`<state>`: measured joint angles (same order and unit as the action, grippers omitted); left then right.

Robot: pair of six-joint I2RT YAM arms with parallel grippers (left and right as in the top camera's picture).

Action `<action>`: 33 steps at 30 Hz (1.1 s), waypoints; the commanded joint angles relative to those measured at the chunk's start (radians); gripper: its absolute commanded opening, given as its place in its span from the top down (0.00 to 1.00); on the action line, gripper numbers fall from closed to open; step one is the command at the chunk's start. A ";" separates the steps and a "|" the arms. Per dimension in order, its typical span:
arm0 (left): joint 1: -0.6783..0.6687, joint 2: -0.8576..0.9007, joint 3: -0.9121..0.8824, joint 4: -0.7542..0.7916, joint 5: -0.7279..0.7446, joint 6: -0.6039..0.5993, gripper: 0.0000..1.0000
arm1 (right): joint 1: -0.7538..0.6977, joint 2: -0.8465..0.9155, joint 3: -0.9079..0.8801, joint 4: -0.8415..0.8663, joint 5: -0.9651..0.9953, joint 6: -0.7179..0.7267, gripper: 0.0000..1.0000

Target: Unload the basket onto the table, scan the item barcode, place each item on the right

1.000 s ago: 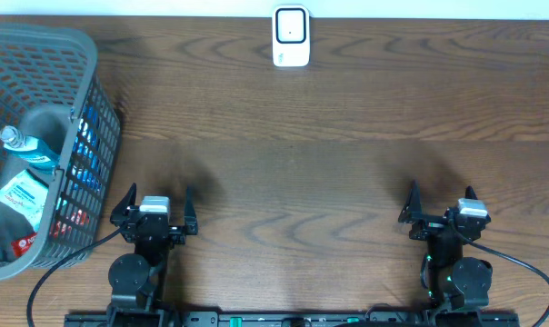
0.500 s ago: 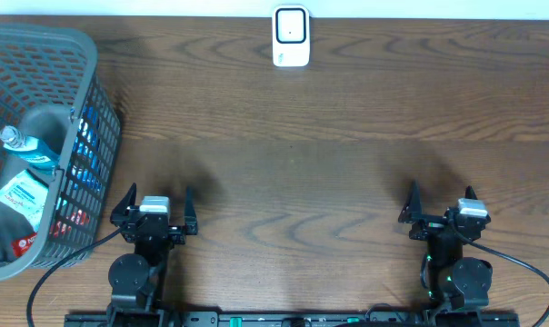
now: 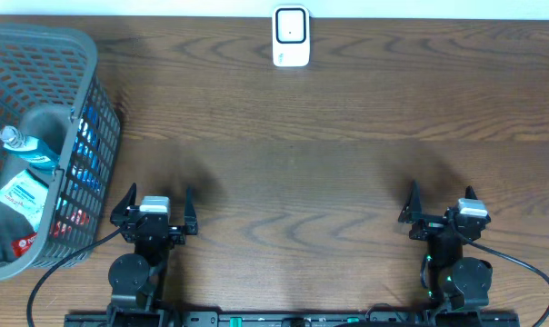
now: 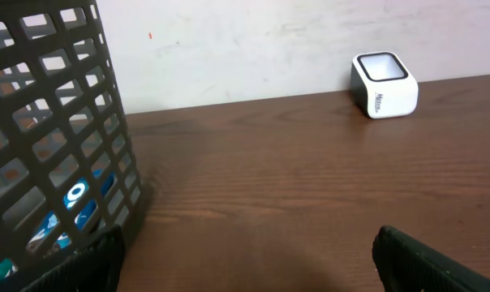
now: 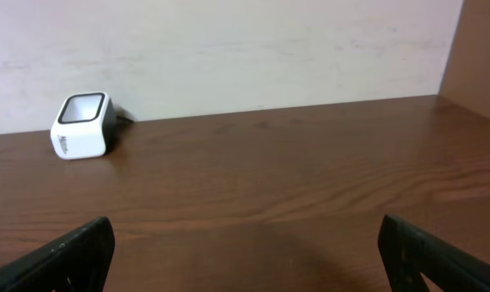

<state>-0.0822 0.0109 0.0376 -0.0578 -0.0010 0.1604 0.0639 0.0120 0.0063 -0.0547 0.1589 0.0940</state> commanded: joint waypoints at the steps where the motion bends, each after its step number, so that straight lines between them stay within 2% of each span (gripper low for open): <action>1: 0.003 -0.007 -0.034 -0.013 0.005 -0.004 0.02 | 0.010 -0.005 -0.001 -0.002 0.018 -0.013 0.01; 18: 0.003 -0.007 -0.034 -0.008 0.005 0.033 0.02 | 0.010 -0.005 -0.001 -0.002 0.018 -0.013 0.01; 24: 0.003 -0.007 -0.011 -0.019 0.123 -0.037 0.02 | 0.010 -0.005 -0.001 -0.002 0.018 -0.013 0.01; 27: 0.003 0.004 0.068 -0.062 0.175 -0.122 0.02 | 0.010 -0.005 -0.001 -0.002 0.018 -0.013 0.01; 31: 0.003 0.067 0.224 -0.166 0.177 -0.164 0.02 | 0.010 -0.005 -0.001 -0.002 0.018 -0.013 0.01; 33: 0.003 0.161 0.382 -0.271 0.172 -0.167 0.02 | 0.010 -0.005 -0.001 -0.002 0.018 -0.013 0.01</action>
<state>-0.0822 0.0856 0.2310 -0.2516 0.1501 0.0368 0.0639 0.0120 0.0063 -0.0547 0.1616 0.0940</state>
